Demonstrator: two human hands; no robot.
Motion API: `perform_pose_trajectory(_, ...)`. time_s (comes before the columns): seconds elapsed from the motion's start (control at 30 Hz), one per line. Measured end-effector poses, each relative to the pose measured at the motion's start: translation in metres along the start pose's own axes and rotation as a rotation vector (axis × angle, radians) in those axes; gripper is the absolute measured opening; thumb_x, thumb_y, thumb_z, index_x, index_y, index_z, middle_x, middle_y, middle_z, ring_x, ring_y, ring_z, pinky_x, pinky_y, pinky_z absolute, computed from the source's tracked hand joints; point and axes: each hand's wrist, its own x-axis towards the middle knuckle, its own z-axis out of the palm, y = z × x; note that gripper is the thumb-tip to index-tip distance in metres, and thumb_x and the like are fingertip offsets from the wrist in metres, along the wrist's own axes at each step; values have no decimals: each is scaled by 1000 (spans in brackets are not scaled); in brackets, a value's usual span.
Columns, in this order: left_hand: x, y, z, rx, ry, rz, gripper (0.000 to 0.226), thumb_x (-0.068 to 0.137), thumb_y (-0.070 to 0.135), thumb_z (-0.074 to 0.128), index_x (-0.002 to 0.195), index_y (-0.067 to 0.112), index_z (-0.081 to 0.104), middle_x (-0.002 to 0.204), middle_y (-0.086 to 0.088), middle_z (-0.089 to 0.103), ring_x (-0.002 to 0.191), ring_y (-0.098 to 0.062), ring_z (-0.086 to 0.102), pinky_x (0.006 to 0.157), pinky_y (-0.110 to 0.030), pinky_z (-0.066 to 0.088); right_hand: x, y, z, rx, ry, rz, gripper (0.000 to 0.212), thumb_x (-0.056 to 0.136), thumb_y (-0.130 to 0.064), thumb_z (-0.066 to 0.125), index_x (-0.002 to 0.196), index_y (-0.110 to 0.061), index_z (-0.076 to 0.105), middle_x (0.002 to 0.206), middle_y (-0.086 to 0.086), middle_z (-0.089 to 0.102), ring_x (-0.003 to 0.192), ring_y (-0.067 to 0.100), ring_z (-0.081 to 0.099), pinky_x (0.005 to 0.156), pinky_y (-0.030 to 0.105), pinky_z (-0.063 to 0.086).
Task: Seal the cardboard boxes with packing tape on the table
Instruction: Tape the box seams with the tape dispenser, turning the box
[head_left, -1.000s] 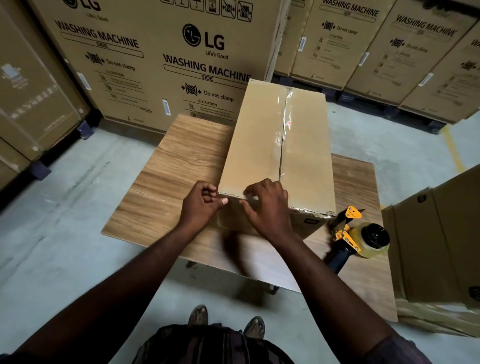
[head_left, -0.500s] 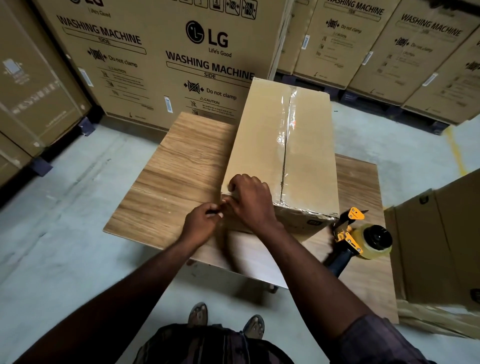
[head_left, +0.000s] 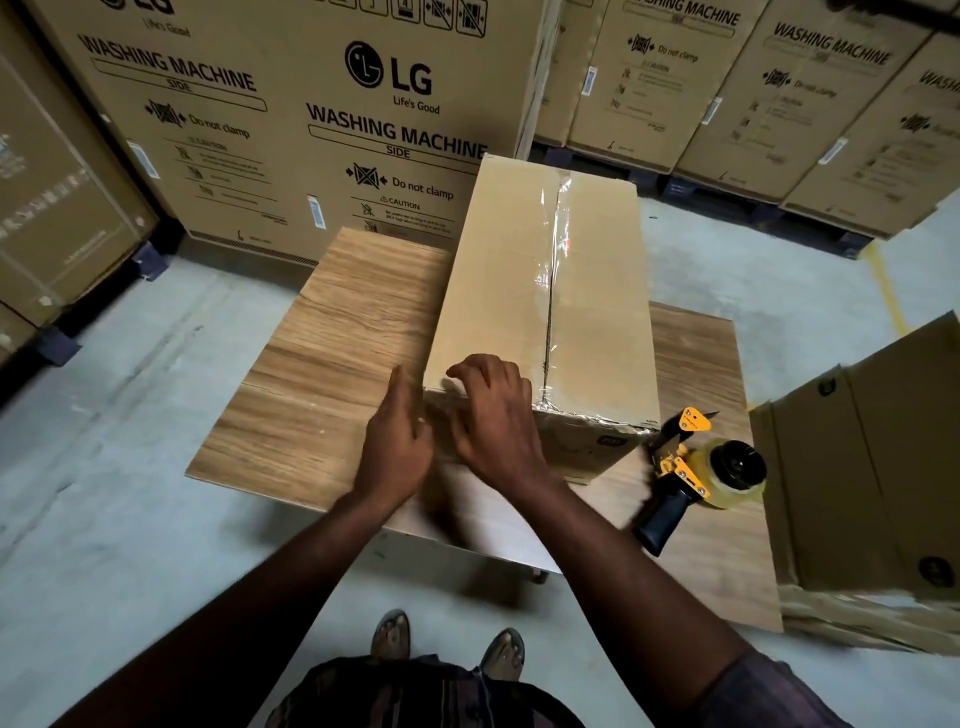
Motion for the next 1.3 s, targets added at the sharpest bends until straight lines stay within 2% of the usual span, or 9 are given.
perform_pose_trajectory(0.07, 4, 9, 1, 150, -70, 311, 76, 86, 4, 47, 158, 7, 23, 164, -12, 26, 151, -25, 24, 122, -33, 20, -14, 0, 1, -56, -26, 0, 61, 86, -25, 58, 143, -8, 48, 151, 13, 45, 140, 31, 38, 111, 47, 34)
perform_pose_trajectory(0.1, 7, 8, 4, 272, -132, 409, 78, 84, 6, 49, 158, 7, 23, 166, -10, 20, 154, -24, 16, 124, -44, 18, -22, 1, 4, -100, -70, 14, 69, 89, -27, 56, 151, -5, 38, 160, 15, 34, 149, 31, 28, 118, 50, 27)
perform_pose_trajectory(0.2, 11, 4, 8, 557, -218, 499, 79, 84, 14, 54, 157, 10, 25, 166, -11, 20, 153, -30, 17, 121, -55, 24, -51, 21, 8, -261, -106, 57, 78, 97, -38, 48, 160, -5, 15, 169, 13, 7, 157, 28, 3, 125, 52, 11)
perform_pose_trajectory(0.3, 11, 2, 6, 617, -197, 538, 83, 83, 13, 62, 157, 12, 25, 165, -8, 22, 151, -29, 22, 120, -55, 23, -84, 62, -5, -371, -29, 238, 79, 100, -47, 43, 161, -7, 12, 170, 12, 0, 157, 27, -1, 124, 53, 8)
perform_pose_trajectory(0.4, 10, 4, 9, 585, -181, 518, 82, 85, 14, 63, 158, 12, 24, 165, -6, 21, 152, -28, 20, 121, -52, 19, -115, 105, -24, -499, 27, 382, 77, 101, -48, 40, 160, -4, 16, 169, 17, 3, 156, 33, 3, 123, 59, 12)
perform_pose_trajectory(0.53, 6, 6, 11, 551, -187, 482, 84, 84, 15, 65, 157, 11, 24, 166, -7, 20, 152, -29, 18, 121, -53, 19, -124, 115, -33, -431, 75, 577, 83, 99, -50, 38, 159, 1, 12, 167, 24, -2, 155, 39, -1, 122, 59, 10)
perform_pose_trajectory(0.67, 5, 9, 15, 525, -187, 456, 86, 83, 15, 67, 157, 8, 24, 166, -9, 19, 153, -31, 14, 121, -54, 18, -106, 80, -15, -308, 88, 513, 88, 100, -52, 34, 158, 6, 4, 166, 26, -7, 155, 39, -9, 125, 48, -8)
perform_pose_trajectory(0.83, 5, 9, 15, 528, -198, 450, 87, 84, 14, 68, 158, 10, 22, 166, -8, 17, 154, -30, 12, 122, -52, 16, -100, 81, 5, -288, 96, 569, 86, 101, -51, 33, 156, 10, 6, 164, 29, -6, 154, 43, -7, 124, 55, 9)
perform_pose_trajectory(1.3, 4, 7, 21, 478, -175, 434, 81, 84, 23, 56, 157, 8, 23, 165, -11, 19, 153, -32, 13, 120, -56, 25, -106, 72, 21, -132, 127, 551, 88, 103, -50, 31, 153, 10, -11, 158, 37, -17, 150, 45, -20, 125, 52, 1)
